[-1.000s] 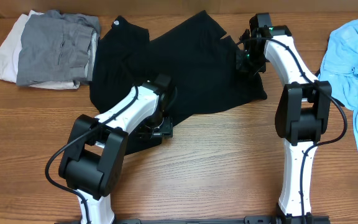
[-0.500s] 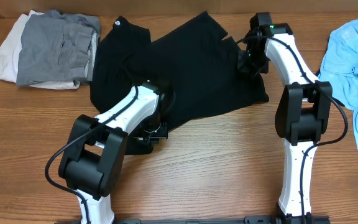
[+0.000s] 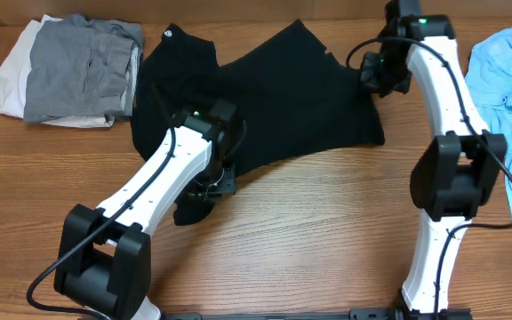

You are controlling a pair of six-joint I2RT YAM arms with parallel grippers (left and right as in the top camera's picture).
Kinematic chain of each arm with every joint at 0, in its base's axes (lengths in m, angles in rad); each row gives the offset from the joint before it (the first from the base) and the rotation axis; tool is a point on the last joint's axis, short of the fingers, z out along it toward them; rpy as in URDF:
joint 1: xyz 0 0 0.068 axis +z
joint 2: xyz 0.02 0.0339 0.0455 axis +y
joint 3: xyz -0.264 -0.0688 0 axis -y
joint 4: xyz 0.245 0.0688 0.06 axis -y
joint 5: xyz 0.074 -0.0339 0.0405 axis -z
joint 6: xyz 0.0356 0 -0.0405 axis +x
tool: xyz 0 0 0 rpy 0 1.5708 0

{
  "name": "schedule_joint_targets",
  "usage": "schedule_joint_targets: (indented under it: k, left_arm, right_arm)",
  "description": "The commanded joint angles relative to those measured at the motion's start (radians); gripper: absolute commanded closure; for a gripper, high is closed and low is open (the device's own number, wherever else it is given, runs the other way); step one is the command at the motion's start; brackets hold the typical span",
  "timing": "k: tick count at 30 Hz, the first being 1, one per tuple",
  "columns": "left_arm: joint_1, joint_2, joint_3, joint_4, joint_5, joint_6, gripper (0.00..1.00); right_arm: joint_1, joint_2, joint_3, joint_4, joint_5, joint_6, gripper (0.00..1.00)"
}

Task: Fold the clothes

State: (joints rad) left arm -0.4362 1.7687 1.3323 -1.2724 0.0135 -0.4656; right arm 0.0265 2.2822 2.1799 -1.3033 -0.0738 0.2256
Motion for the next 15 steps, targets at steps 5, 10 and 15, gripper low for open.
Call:
schedule_joint_targets:
  k: [5,10,15]
  left_arm:
    - [0.003,-0.019,0.013,-0.052,-0.021,0.001,0.96]
    - [0.003,-0.019,0.013,-0.089,0.005,0.001,0.96]
    - [0.003,-0.019,0.013,-0.134,0.021,0.001,0.96]
  right_arm:
    - [-0.006,-0.12,0.035,-0.083,0.029,0.042,0.96]
    - [-0.006,-0.121,0.031,-0.2,0.07,0.117,0.96]
    - [-0.006,-0.121,0.027,-0.308,0.111,0.172,0.96]
